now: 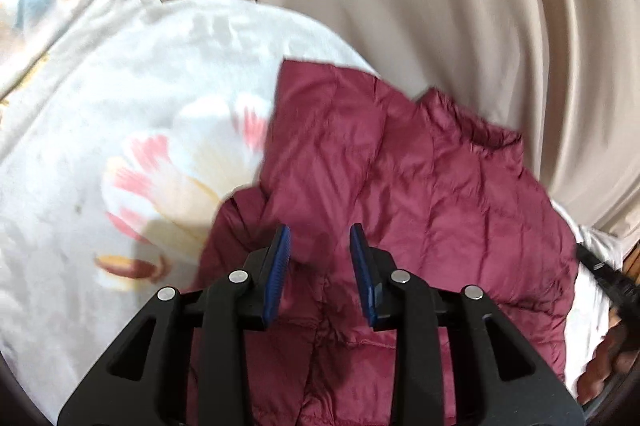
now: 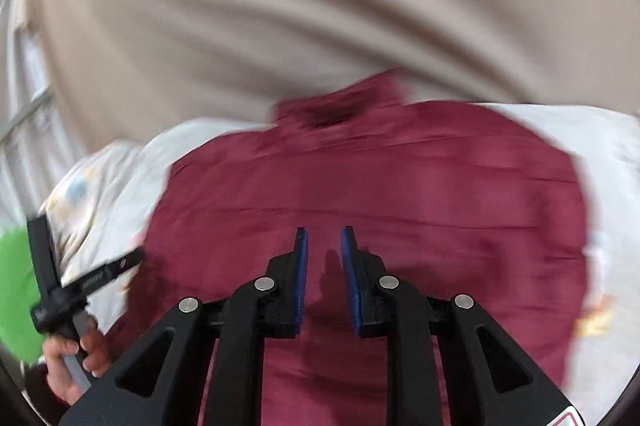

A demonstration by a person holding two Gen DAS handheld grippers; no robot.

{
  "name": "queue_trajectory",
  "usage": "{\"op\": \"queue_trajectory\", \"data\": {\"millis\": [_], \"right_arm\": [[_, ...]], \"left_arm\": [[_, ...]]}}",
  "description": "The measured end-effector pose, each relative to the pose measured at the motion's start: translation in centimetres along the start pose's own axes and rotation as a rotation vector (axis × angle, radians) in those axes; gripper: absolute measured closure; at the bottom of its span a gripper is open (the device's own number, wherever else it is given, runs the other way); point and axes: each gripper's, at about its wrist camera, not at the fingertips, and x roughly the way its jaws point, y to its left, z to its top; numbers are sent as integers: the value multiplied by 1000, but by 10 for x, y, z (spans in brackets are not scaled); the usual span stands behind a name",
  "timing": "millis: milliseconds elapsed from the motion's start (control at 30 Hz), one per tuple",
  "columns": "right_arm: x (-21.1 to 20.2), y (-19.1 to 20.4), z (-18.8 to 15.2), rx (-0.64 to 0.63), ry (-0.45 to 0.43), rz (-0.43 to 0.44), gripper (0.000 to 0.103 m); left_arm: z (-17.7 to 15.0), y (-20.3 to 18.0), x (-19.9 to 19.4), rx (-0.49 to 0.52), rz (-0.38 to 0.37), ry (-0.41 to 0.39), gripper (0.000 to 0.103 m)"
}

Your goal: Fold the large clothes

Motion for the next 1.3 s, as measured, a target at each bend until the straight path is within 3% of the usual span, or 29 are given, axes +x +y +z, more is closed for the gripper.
{"op": "queue_trajectory", "data": {"millis": [167, 233, 267, 333, 400, 567, 600, 667, 700, 833, 967, 1033, 1133, 1167, 1300], "right_arm": [[69, 61, -15, -83, 113, 79, 84], [79, 68, -21, -121, 126, 61, 84], [79, 63, -24, -135, 124, 35, 95], [73, 34, -24, -120, 110, -3, 97], [59, -5, -24, -63, 89, -55, 100], [5, -145, -38, 263, 23, -121, 103], [-1, -154, -38, 286, 18, -129, 103], [-11, -150, -37, 270, 15, -185, 103], [-17, -141, -34, 255, 4, -170, 92], [-23, -100, -20, 187, -13, -82, 90], [10, -44, 7, 83, 2, -19, 90], [37, -22, 16, 42, 16, 3, 90], [63, -19, 18, 38, 54, -30, 90], [71, -27, 18, 42, 58, -65, 102], [57, -96, 12, 172, 19, -106, 103]], "left_arm": [[15, -16, -5, 31, 1, -44, 69], [14, -27, 25, 91, 40, 18, 68], [11, -28, 36, 108, 68, 36, 69], [2, -22, 64, 131, 115, 83, 69], [-2, -11, 70, 112, 92, 80, 69], [-6, -10, 69, 112, 81, 72, 69], [-7, -12, 69, 124, 93, 67, 69], [-7, -15, 70, 136, 112, 65, 69], [-7, -16, 70, 131, 112, 59, 69], [0, -2, 47, 34, 67, 2, 69], [23, -3, 39, 2, 49, -24, 67], [32, -10, 47, 36, 68, -18, 59], [33, -7, 77, 82, 156, 35, 57], [30, -1, 88, 82, 186, 56, 55], [28, 24, 95, -22, 98, 81, 53]]}}
